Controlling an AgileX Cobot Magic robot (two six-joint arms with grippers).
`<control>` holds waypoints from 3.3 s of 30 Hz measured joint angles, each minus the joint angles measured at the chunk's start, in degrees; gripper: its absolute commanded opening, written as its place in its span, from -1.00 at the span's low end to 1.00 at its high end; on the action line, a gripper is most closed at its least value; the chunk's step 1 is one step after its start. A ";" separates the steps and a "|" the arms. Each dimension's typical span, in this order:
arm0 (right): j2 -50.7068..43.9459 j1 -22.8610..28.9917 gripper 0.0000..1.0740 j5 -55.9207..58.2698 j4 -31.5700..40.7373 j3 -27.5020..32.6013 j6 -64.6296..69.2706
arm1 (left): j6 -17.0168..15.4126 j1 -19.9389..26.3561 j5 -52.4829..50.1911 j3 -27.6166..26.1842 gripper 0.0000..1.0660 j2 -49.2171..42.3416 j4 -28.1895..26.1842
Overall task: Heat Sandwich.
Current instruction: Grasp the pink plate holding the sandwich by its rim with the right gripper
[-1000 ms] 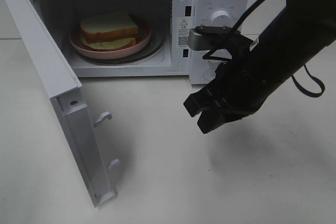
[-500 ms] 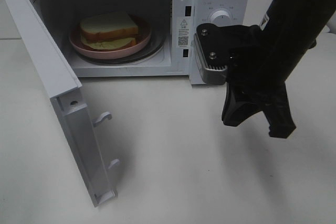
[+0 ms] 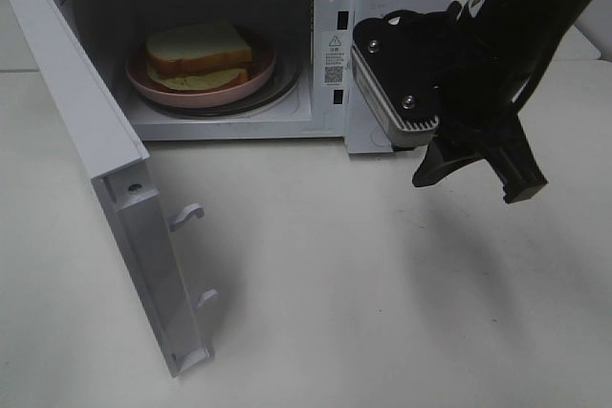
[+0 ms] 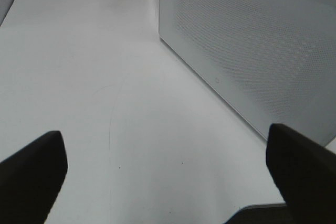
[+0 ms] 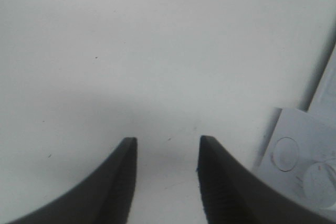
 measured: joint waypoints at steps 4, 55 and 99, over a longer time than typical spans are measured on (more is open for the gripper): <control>0.00 0.40 0.38 -2.35 -0.06 0.00 0.63 | 0.00 0.00 0.00 0.00 0.82 0.00 0.00; 15.47 7.91 0.62 -20.68 -7.62 -13.58 7.96 | 0.00 0.00 0.00 0.00 0.82 0.00 0.00; 45.89 8.59 0.51 -14.32 -7.68 -51.62 17.07 | 0.00 0.00 0.00 0.00 0.82 0.00 0.00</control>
